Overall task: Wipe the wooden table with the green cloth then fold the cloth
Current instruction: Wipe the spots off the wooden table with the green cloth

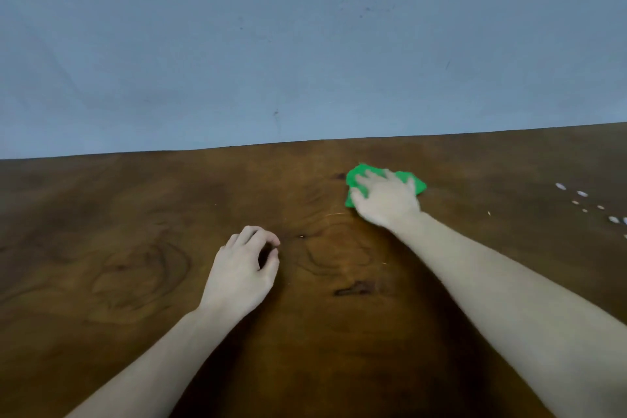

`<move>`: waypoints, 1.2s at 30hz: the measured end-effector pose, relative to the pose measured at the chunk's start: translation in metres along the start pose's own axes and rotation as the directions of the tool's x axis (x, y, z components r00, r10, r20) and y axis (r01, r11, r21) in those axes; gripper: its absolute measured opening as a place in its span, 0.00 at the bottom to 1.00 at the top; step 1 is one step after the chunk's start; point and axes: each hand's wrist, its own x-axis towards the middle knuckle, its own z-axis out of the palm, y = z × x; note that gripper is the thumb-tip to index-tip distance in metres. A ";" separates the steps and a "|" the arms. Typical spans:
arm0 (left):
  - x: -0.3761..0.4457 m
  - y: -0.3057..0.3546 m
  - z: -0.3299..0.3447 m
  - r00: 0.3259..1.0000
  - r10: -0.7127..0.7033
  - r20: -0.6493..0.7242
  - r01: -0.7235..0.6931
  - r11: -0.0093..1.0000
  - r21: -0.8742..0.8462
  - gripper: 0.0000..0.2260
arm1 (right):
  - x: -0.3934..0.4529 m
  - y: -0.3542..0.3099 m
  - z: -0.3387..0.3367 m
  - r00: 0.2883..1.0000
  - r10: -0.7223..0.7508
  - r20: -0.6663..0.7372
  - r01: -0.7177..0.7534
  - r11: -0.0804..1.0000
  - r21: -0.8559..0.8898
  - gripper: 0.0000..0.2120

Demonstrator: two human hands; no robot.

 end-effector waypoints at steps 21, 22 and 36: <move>-0.004 -0.028 -0.008 1.000 0.022 -0.008 -0.021 0.997 0.074 0.05 | 0.028 0.055 -0.004 0.984 0.156 -0.080 -0.150 0.985 0.080 0.28; -0.003 -0.028 -0.007 1.000 0.022 -0.012 -0.021 0.997 0.071 0.05 | 0.029 0.038 -0.004 0.990 0.122 -0.071 -0.116 0.990 0.078 0.27; 0.036 0.028 0.028 0.977 0.198 0.081 -0.204 0.977 0.065 0.06 | -0.019 0.095 -0.005 0.995 0.052 -0.086 -0.059 0.995 -0.081 0.27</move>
